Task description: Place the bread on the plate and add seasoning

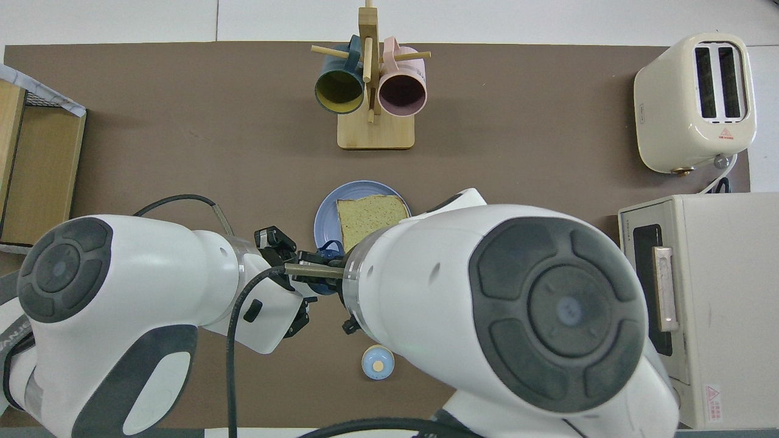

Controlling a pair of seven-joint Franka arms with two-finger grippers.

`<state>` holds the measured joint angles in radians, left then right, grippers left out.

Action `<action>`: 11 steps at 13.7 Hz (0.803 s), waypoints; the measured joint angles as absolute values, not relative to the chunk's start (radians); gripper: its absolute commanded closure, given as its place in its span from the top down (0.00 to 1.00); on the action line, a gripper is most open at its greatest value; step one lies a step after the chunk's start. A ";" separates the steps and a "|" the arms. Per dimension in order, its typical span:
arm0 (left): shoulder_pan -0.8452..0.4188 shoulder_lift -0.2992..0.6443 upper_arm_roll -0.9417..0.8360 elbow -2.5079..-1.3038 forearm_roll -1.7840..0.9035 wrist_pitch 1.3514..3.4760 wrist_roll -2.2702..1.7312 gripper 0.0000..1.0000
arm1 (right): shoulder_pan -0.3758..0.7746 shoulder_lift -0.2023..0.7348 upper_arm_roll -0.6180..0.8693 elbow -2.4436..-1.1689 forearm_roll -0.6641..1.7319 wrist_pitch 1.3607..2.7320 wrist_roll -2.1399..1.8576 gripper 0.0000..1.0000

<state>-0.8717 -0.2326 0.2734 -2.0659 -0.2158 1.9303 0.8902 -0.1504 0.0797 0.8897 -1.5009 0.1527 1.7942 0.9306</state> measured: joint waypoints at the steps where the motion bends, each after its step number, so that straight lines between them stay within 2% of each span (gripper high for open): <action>1: -0.872 -0.233 0.273 -2.066 -0.216 1.931 0.890 0.00 | -0.151 0.081 0.890 -1.497 0.153 1.793 0.931 0.55; 8: -0.872 -0.234 0.273 -2.066 -0.216 1.932 0.879 0.00 | -0.160 0.105 0.891 -1.435 0.152 1.759 0.931 0.54; 11: -0.872 -0.234 0.274 -2.066 -0.216 1.933 0.878 0.00 | -0.160 0.106 0.894 -1.438 0.151 1.758 0.931 0.47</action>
<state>-0.8716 -0.2336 0.2739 -2.0665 -0.2158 1.9326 0.8782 -0.1600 0.1061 0.8944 -1.4380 0.1508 1.7580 0.9307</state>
